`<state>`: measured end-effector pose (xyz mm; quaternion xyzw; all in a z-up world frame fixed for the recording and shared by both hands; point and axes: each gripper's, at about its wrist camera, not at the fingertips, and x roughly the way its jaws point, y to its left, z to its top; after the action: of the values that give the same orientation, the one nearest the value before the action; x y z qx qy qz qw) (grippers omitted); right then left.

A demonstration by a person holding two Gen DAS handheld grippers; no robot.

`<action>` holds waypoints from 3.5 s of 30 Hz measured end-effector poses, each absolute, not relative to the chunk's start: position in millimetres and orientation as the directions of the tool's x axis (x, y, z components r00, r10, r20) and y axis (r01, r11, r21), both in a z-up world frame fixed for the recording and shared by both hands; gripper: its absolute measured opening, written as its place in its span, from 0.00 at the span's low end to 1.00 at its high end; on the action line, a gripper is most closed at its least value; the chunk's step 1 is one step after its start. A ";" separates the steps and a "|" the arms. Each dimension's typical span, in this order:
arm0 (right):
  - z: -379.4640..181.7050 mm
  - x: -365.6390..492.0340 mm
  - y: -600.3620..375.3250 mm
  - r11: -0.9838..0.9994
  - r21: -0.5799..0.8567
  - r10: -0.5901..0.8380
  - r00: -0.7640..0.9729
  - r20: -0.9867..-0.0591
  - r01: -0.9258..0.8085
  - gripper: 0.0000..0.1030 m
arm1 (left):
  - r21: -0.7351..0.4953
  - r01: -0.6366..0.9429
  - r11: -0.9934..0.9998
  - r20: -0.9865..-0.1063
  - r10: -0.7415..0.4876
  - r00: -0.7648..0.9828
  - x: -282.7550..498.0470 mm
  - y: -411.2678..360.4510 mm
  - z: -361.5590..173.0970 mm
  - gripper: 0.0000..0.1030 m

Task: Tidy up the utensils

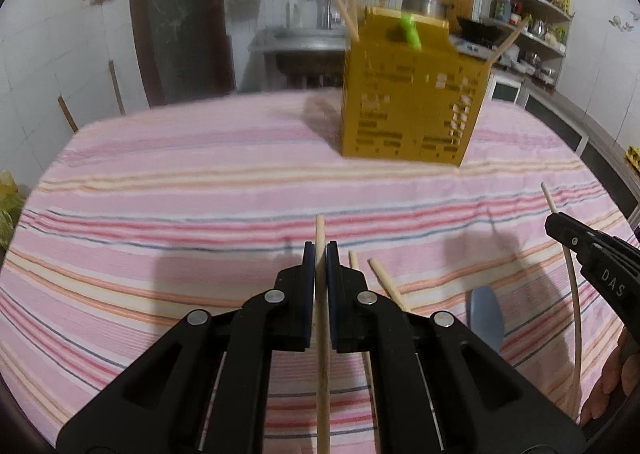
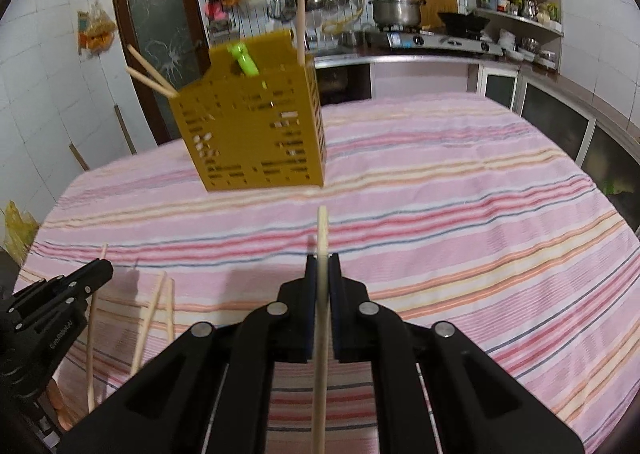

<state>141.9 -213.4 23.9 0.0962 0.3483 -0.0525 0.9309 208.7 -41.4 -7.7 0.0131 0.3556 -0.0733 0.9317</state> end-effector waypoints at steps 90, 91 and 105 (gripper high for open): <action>-2.2 141.2 -231.7 0.969 0.194 0.017 0.745 -0.667 0.151 0.06 | 0.052 0.224 0.973 -0.810 -0.091 0.580 216.7 -53.6 -54.0 0.32; -2.1 141.0 -232.7 0.968 0.196 0.016 0.745 -0.667 0.155 0.06 | 0.051 0.228 0.972 -0.813 -0.093 0.575 218.7 -54.3 -53.9 0.30; 12.6 139.6 -226.5 0.976 0.149 -0.025 0.758 -0.651 0.160 0.06 | -0.052 0.182 0.982 -0.826 -0.145 0.544 240.6 -40.3 -52.0 0.04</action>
<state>139.6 -226.5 12.6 0.0982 0.3440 -0.0494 0.9325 240.6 -40.3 -52.0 0.0199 0.4681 -0.0932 0.8785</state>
